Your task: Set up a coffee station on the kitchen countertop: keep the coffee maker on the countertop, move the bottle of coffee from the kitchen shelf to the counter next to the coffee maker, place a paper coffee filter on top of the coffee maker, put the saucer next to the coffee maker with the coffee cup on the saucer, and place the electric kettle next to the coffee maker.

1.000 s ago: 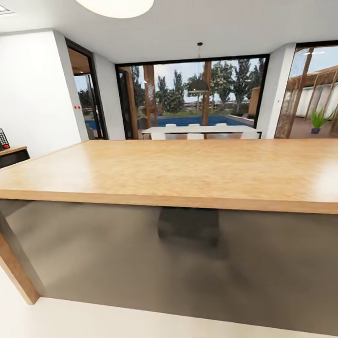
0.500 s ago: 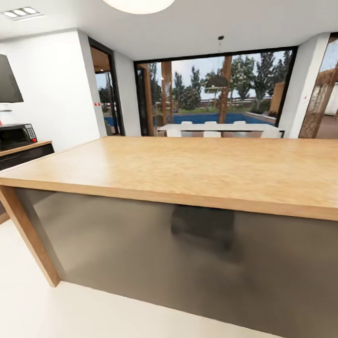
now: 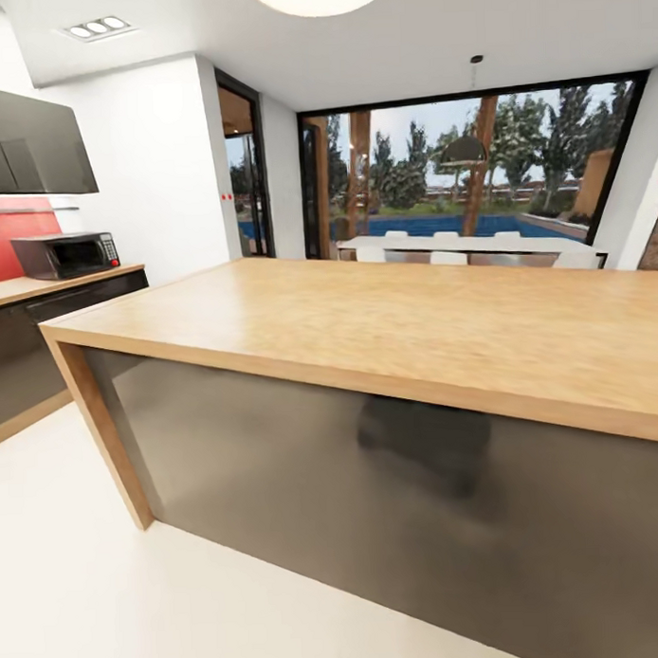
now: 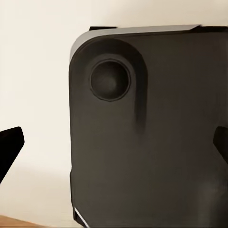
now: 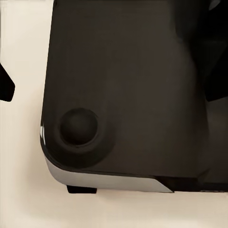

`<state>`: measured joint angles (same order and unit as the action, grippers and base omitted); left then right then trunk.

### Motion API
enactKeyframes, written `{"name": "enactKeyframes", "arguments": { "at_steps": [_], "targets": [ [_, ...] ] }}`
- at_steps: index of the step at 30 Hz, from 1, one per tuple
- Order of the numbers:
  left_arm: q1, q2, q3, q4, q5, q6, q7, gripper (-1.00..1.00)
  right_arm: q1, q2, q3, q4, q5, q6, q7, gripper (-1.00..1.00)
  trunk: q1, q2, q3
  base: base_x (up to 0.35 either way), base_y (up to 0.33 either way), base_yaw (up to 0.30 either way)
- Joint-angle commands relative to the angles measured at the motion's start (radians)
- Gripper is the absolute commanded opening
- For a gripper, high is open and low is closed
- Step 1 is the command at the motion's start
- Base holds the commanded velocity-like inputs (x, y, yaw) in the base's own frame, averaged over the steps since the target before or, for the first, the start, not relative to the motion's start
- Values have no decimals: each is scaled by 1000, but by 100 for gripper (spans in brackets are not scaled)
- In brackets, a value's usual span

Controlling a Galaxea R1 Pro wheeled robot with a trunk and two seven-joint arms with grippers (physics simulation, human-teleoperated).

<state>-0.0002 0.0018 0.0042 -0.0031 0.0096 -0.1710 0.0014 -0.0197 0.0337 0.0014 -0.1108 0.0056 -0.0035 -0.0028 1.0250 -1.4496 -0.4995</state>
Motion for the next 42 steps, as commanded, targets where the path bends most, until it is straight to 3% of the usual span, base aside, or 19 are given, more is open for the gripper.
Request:
{"name": "enactKeyframes", "arguments": {
  "at_steps": [1,11,24,42],
  "targets": [
    [0,-1,0,0,1,-2,1,100,0,0,0,0,1,-1,0,100,0,0,-2,0,0,228],
    [0,0,3,2,3,1,3,100,0,0,0,0,2,-37,0,100,0,0,-11,0,0,228],
    [0,1,-14,1,-7,-3,-13,100,0,0,1,1,2,-39,0,100,0,0,-23,0,0,228],
    [-1,-3,-3,-2,1,-5,-12,100,0,0,2,2,2,-39,0,100,0,0,-40,-30,31,228]
  ]
}}
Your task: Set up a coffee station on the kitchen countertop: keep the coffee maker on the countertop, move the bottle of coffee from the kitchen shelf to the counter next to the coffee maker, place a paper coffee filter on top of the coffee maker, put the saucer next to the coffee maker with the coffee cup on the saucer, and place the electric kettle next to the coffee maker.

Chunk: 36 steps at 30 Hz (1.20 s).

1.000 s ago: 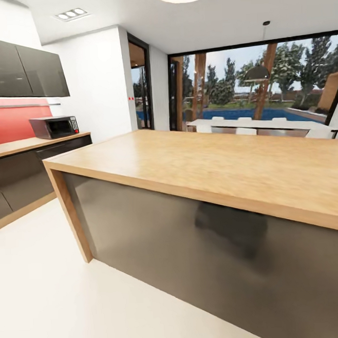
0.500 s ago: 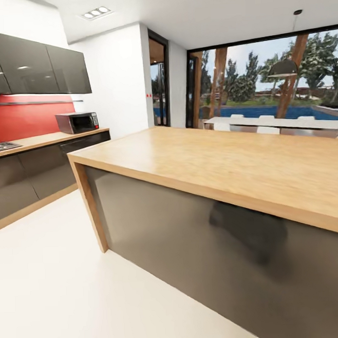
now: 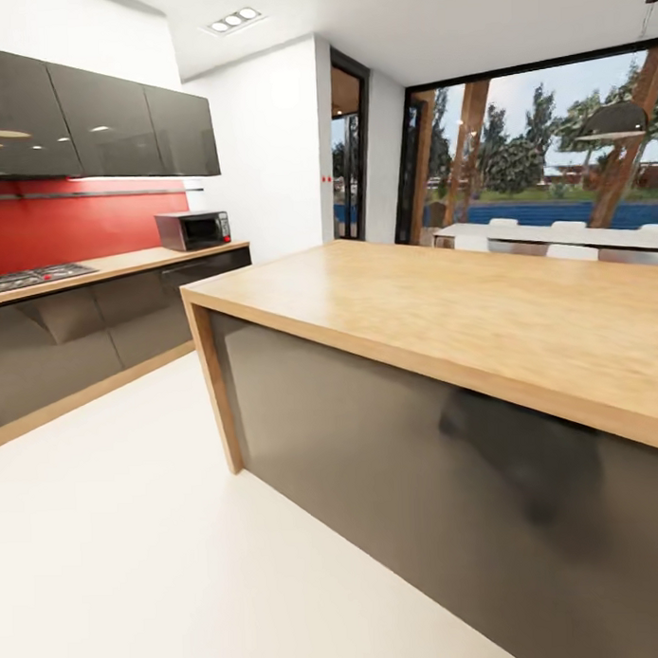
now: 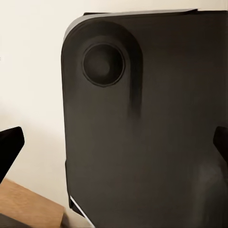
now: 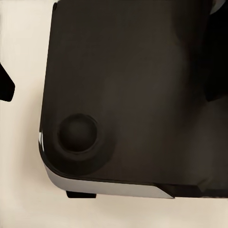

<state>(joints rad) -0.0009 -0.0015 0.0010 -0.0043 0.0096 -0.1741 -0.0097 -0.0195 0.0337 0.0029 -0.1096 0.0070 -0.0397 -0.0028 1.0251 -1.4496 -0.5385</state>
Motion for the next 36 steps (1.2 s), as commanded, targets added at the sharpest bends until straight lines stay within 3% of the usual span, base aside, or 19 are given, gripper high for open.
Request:
{"name": "enactKeyframes", "arguments": {
  "at_steps": [1,21,27,29,32,36],
  "targets": [
    [0,0,0,0,1,-2,-1,100,0,0,0,1,1,-3,0,100,0,0,-2,-1,1,228],
    [-4,0,-3,-3,0,-2,-1,100,0,0,0,1,1,-3,0,100,0,0,-20,0,0,228],
    [-10,14,-4,-60,-4,0,9,100,0,-10,-1,-9,1,-2,-2,100,0,0,-26,0,0,228],
    [-12,29,-3,-85,-4,0,10,100,0,-23,-1,-37,1,-2,-2,100,0,0,-28,0,0,228],
    [-25,56,-3,-164,-2,-1,12,100,-1,-36,-1,-173,1,0,-1,100,0,0,-31,0,0,228],
    [-39,59,0,-260,-2,-1,12,100,-2,-37,-1,-316,1,-1,0,100,0,0,-35,0,0,228]
  ]
}}
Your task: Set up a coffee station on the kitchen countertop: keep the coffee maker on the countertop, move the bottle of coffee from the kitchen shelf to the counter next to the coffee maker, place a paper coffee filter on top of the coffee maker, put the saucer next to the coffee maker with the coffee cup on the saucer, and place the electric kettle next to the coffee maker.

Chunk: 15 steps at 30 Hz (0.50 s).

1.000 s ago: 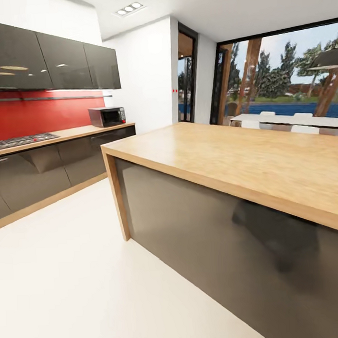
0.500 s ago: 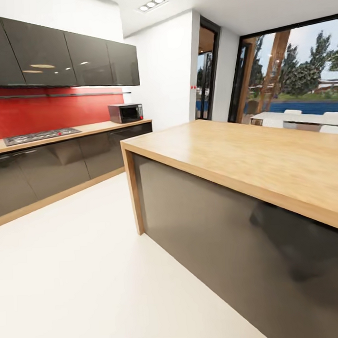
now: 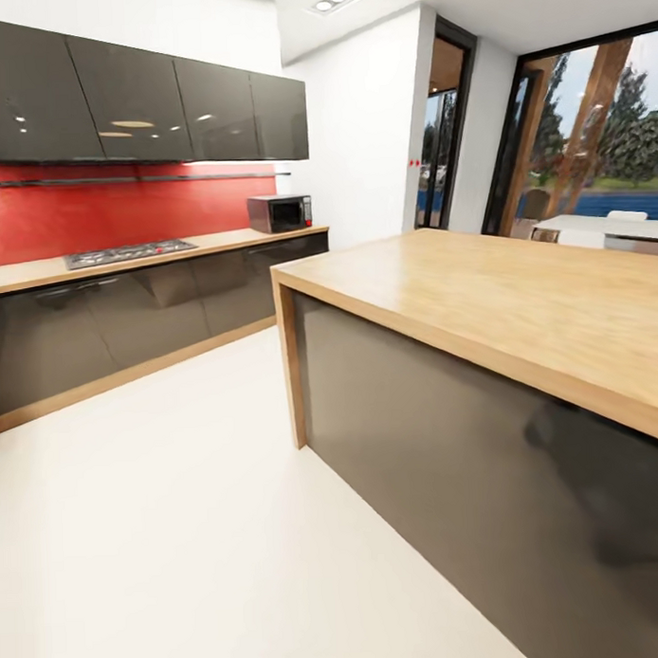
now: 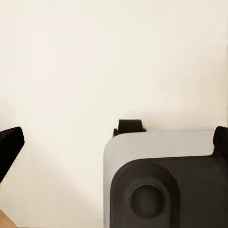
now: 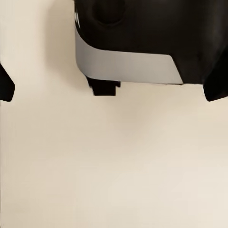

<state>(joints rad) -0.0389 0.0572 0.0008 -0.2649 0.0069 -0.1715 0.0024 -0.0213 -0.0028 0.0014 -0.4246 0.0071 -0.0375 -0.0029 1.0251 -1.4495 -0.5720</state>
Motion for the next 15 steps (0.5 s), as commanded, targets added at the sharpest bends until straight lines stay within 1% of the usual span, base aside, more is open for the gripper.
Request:
{"name": "enactKeyframes", "arguments": {
  "at_steps": [1,4,7,11,13,15],
  "targets": [
    [-10,0,0,-19,1,-3,0,100,0,0,0,-32,1,-3,0,100,0,0,-2,0,0,228],
    [-50,-1,-1,-46,1,-3,0,100,0,0,0,-110,2,-6,0,100,0,0,-5,0,0,228],
    [-76,0,-2,-50,0,-3,-1,100,0,0,0,-139,2,-9,0,100,0,0,-8,0,0,228],
    [-84,4,-4,-46,-7,-8,-3,100,0,-2,0,-141,4,-10,0,100,0,0,-12,0,0,231],
    [-78,19,-1,-43,-1,-37,-2,100,0,-7,0,-115,4,-10,0,100,0,0,-14,0,0,233],
    [-75,26,1,-42,2,-66,0,100,0,-8,-1,-105,4,-10,0,100,0,0,-15,0,0,233]
  ]
}}
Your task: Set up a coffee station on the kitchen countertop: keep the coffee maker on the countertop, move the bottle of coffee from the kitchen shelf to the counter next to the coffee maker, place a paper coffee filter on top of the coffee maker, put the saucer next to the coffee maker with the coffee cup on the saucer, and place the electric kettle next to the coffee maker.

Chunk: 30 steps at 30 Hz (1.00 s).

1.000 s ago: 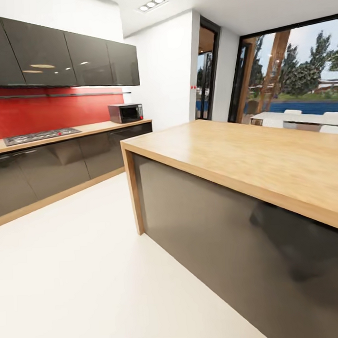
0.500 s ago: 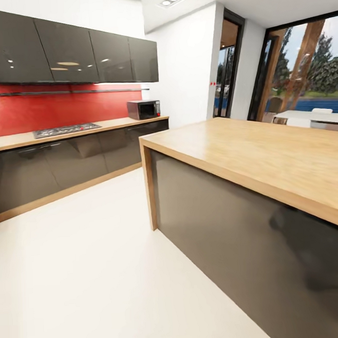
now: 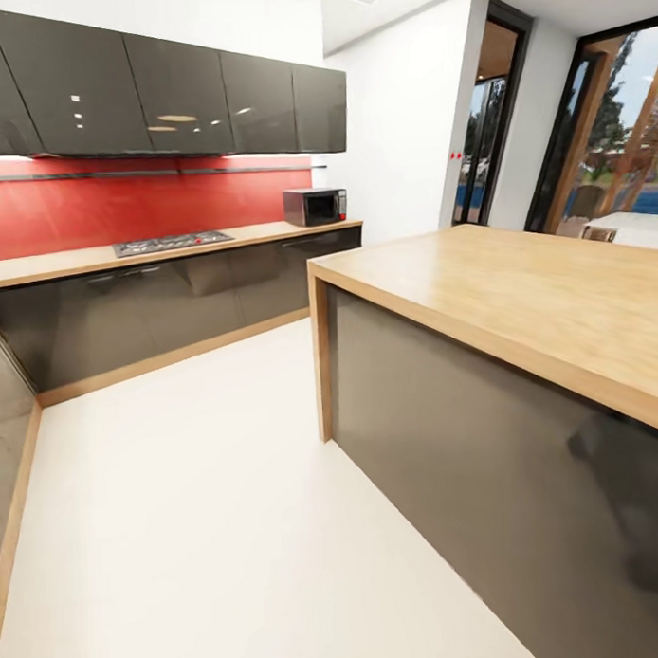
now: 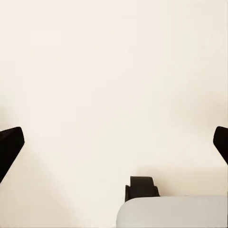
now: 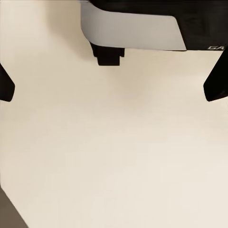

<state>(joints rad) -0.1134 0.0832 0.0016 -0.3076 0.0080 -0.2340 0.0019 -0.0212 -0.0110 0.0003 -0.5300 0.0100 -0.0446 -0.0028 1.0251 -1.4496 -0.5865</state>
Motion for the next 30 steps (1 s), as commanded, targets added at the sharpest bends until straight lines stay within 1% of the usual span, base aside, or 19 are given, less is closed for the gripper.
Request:
{"name": "enactKeyframes", "arguments": {
  "at_steps": [1,2,4,6,7,8,10,15,25,30],
  "targets": [
    [-1,2,1,2,2,-16,1,100,0,-1,0,3,1,-3,0,100,0,0,-2,0,0,233],
    [0,3,5,2,3,-24,1,100,0,-1,0,6,1,-3,0,100,0,0,-3,0,0,233],
    [0,5,30,2,4,-34,1,100,0,-1,0,8,1,-3,-1,100,0,0,-5,0,0,233],
    [0,5,72,2,4,-39,1,100,0,-1,0,7,1,-4,-1,100,0,0,-7,0,0,233],
    [-1,6,124,1,4,-44,0,100,0,-1,0,7,1,-4,-2,100,0,0,-7,0,0,233],
    [-1,5,145,1,3,-46,-1,100,0,-1,0,7,1,-4,-2,100,0,0,-8,0,0,233],
    [-1,4,167,1,2,-47,-2,100,0,-1,0,7,1,-4,-2,100,0,0,-10,0,0,233],
    [-2,3,179,1,-5,-48,-5,100,0,-1,1,8,1,-4,-2,100,0,0,-15,0,0,233],
    [-2,3,182,1,-2,-48,-5,100,0,0,1,8,1,-3,-2,100,0,0,-24,0,-1,233],
    [-2,3,184,1,0,-48,-4,100,0,0,1,8,1,-3,-2,100,0,0,-29,0,-192,233]
  ]
}}
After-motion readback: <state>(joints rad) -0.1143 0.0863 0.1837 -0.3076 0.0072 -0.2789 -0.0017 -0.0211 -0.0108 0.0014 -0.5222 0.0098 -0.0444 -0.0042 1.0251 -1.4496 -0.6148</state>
